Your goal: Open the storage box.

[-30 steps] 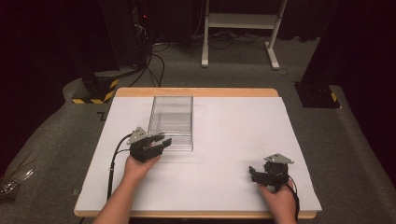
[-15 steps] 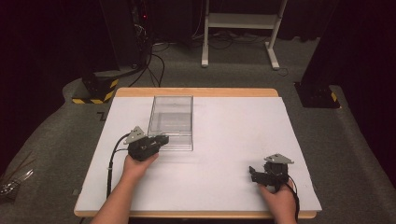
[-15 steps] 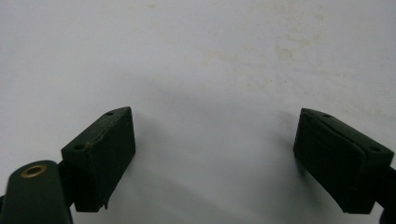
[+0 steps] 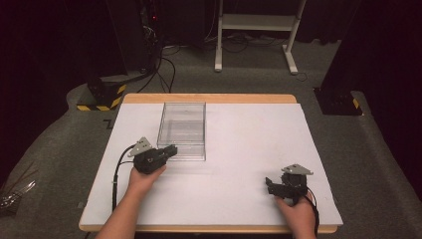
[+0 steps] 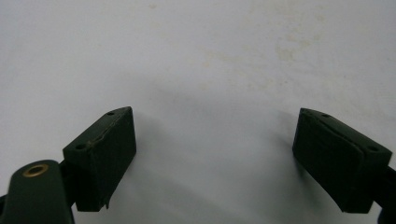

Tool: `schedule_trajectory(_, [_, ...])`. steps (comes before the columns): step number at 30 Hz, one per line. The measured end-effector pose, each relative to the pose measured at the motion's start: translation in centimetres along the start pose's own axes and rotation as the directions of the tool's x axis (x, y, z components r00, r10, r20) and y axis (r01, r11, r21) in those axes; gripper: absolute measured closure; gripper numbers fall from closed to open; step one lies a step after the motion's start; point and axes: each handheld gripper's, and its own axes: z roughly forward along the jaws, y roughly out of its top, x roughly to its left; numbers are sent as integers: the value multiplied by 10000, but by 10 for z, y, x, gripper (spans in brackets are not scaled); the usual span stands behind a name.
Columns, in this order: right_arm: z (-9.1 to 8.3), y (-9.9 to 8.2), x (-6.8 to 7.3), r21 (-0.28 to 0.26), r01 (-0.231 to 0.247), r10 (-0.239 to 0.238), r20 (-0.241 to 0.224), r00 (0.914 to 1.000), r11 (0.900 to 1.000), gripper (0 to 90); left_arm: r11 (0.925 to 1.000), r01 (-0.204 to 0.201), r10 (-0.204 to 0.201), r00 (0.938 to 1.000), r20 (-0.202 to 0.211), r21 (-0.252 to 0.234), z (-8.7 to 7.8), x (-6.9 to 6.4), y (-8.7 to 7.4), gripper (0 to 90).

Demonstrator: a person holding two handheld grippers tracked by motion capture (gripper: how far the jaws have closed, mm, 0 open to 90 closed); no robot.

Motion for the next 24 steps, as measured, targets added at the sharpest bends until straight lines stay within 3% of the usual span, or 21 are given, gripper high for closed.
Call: schedule_trajectory(24, [0,0,0,1,20,-20,-9,10000,10000,139,9997,-240,239,9989,400,13,-25,-22,-14,816])
